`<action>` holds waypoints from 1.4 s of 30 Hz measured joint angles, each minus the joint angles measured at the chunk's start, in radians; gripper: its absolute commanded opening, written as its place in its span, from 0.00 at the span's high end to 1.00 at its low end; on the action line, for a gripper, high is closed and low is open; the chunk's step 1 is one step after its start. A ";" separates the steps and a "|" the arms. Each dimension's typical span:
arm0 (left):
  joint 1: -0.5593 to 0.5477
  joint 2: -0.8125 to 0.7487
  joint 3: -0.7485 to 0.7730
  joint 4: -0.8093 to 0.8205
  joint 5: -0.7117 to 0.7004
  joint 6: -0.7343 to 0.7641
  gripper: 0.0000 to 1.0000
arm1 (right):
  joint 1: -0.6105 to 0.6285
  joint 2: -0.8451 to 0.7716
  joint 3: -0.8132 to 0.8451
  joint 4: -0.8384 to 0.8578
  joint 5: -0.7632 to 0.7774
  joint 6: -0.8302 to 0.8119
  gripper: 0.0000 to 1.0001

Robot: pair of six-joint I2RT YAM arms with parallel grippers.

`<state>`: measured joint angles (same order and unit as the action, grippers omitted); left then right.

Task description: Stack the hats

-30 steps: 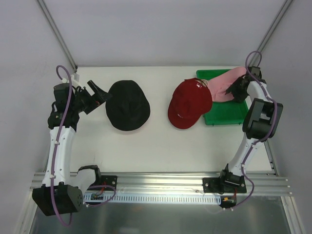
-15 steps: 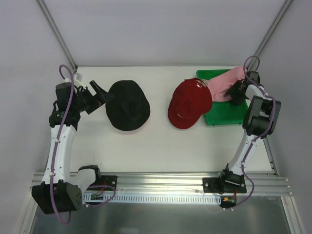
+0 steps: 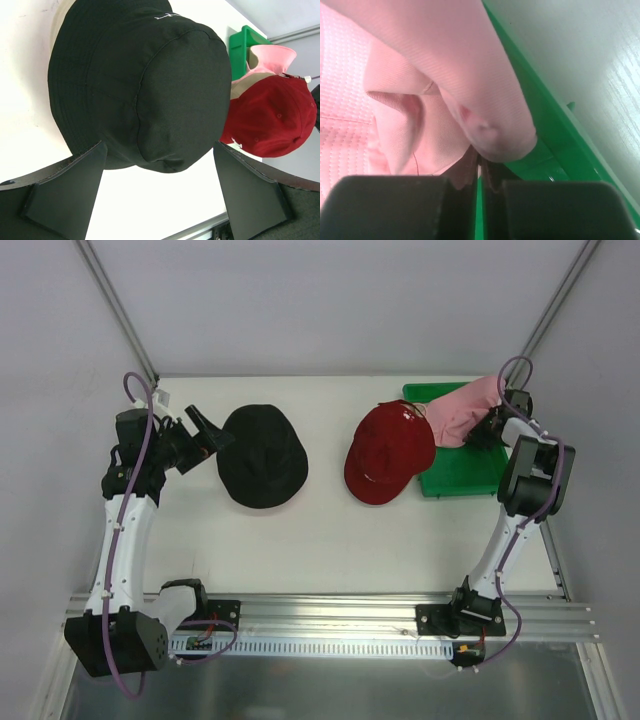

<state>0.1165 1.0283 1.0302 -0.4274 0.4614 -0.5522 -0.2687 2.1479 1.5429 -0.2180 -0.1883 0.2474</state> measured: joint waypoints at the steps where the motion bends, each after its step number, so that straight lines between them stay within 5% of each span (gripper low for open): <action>1: 0.000 0.000 0.000 0.000 0.000 0.001 0.11 | 0.000 0.000 -0.002 0.004 -0.001 0.001 1.00; 11: -0.011 0.010 0.026 -0.001 0.000 0.011 0.14 | -0.001 -0.158 -0.003 -0.065 0.028 0.021 1.00; 25: -0.026 0.053 0.079 0.003 0.032 0.012 0.22 | 0.022 -0.414 0.407 -0.253 0.055 0.021 1.00; 36: -0.026 0.065 0.153 0.018 0.122 -0.039 0.04 | 0.154 -0.487 0.634 -0.360 -0.081 0.037 1.00; 42: -0.026 0.065 0.181 0.160 0.222 -0.176 0.01 | 0.302 -0.572 0.652 -0.354 -0.151 0.091 1.00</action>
<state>0.0906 1.0931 1.2110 -0.2672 0.6834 -0.7280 0.0334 1.5757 2.1944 -0.5716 -0.3393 0.3386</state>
